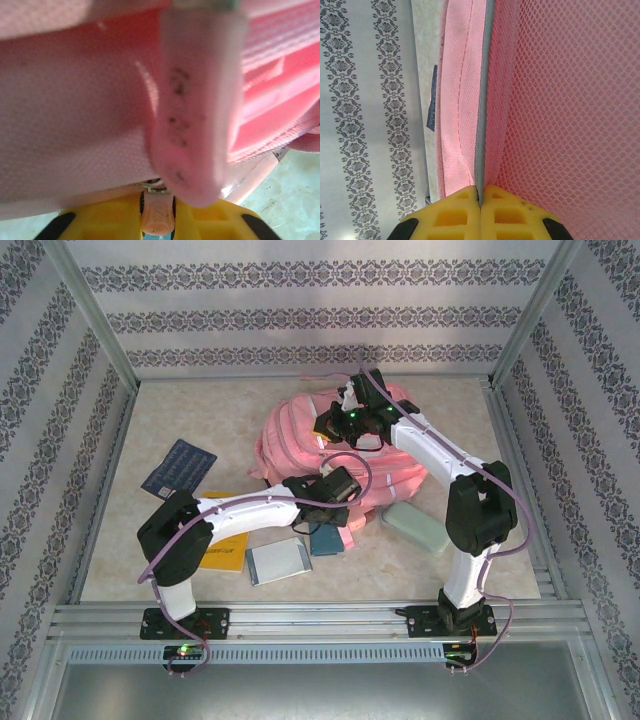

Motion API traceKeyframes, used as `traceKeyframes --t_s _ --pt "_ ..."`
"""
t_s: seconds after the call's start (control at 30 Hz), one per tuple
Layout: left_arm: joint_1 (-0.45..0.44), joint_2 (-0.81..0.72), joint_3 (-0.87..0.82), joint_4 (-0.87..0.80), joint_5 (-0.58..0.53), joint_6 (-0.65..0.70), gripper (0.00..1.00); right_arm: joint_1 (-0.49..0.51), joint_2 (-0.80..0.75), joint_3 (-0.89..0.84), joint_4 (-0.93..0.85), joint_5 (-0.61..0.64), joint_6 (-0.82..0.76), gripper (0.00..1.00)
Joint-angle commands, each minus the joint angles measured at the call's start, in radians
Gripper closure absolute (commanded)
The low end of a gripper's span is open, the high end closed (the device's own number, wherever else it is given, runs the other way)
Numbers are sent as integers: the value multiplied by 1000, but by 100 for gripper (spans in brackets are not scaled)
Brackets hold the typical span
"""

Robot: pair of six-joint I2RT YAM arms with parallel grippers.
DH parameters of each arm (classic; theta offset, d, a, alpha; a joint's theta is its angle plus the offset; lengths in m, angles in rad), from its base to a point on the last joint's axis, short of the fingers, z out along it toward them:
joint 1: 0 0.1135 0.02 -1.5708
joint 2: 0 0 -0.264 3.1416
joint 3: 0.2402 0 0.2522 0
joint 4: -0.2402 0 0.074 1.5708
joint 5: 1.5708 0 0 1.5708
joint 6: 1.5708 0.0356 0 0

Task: Pack the student bag
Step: Unzip the student bag to access the book.

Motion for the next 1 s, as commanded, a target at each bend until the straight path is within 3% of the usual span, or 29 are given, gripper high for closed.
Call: traceKeyframes --t_s 0.0,0.33,0.43,0.97 --pt "24 -50 -32 21 -24 1 85 -4 -12 -3 43 -27 -12 100" --pt "69 -149 -129 97 45 6 90 12 0 18 -24 16 -97 100" --pt "93 -173 -168 122 63 -2 100 12 2 17 -31 21 -111 100" --pt "156 -278 -262 154 71 19 100 16 1 13 -64 50 -165 100"
